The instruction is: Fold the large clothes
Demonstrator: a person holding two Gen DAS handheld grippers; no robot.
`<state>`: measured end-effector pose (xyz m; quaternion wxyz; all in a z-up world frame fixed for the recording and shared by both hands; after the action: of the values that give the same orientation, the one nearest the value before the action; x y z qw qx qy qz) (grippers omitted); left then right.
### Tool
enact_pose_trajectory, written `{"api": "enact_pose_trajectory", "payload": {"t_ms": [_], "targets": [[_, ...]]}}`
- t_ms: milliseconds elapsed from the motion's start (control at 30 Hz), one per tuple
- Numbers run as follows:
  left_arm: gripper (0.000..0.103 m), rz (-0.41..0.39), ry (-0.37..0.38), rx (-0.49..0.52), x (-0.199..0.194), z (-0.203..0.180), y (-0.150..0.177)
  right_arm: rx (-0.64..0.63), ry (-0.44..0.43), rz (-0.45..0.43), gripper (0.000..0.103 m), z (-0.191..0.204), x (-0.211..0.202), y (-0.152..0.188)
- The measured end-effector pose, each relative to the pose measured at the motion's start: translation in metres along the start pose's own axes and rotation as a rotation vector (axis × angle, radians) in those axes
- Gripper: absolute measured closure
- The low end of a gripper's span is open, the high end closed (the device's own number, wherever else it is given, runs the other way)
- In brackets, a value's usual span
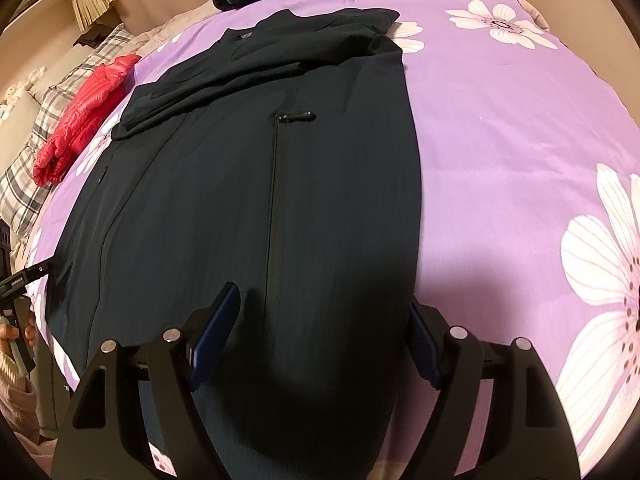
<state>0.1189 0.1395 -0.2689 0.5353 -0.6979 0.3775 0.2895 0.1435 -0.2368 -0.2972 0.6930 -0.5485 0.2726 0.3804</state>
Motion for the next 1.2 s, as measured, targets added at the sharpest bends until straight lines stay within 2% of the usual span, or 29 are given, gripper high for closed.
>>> {"api": "enact_pose_trajectory", "payload": {"t_ms": [300, 600, 967, 1200], "targets": [[0.002, 0.044, 0.097, -0.026, 0.016, 0.000, -0.023, 0.057, -0.063, 0.003, 0.025, -0.004, 0.014, -0.027], [0.002, 0.038, 0.231, -0.129, 0.023, 0.002, -0.042, 0.168, -0.137, -0.006, 0.025, -0.012, 0.026, -0.047], [0.002, 0.040, 0.245, -0.064, 0.008, -0.002, -0.018, 0.155, -0.247, 0.046, 0.025, -0.001, 0.005, -0.018], [0.002, 0.048, 0.238, -0.023, -0.001, -0.005, -0.002, 0.161, -0.270, 0.081, 0.025, -0.001, -0.008, 0.002]]}}
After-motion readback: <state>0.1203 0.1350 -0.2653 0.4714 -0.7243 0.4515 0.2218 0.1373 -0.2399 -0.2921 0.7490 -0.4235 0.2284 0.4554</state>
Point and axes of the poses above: each gripper's, at about its wrist camera, not at the fingertips, and x roughly the way its jaws point, z to its left, y to its underside, the point moved 7 cm from there along x, roughly the way its jaws point, and after that the axes turned 5 degrees about -z, right-handed, at the moved point
